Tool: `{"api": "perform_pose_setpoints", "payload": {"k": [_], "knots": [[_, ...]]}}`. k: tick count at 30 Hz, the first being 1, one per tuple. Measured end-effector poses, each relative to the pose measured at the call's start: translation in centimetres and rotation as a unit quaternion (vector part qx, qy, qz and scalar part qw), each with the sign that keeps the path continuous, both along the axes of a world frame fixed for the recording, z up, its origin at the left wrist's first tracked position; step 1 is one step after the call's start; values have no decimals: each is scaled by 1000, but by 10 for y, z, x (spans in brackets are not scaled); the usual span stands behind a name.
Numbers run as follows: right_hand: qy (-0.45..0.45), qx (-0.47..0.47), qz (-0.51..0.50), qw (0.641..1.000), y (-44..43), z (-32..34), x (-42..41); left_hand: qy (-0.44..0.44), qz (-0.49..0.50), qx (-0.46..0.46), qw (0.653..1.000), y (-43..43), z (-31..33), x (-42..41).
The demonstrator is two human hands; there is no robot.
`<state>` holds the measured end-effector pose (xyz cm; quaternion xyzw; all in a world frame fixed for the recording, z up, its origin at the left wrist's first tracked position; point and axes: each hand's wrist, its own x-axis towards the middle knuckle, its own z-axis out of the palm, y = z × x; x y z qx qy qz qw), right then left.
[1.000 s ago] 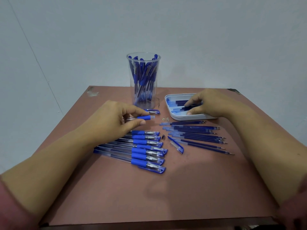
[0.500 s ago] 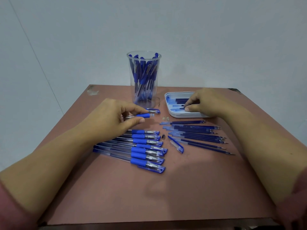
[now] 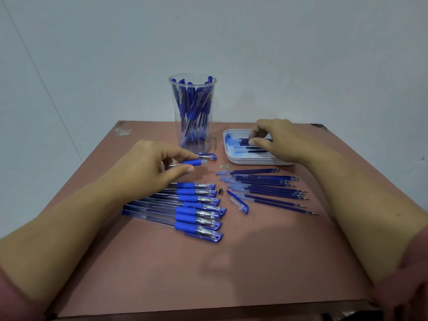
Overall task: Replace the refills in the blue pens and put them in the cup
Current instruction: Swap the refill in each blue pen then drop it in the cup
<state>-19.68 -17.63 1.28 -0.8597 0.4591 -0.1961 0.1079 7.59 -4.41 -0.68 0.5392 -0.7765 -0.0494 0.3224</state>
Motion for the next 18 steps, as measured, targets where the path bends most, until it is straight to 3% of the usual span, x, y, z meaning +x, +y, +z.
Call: {"api": "perform_pose_setpoints", "payload": {"k": [10, 18], "knots": [[-120, -58, 92, 987, 71, 13, 7, 12, -10, -23, 1000, 2, 2, 2], [-119, -31, 116, 986, 72, 4, 14, 14, -13, -27, 999, 2, 1, 1]]}}
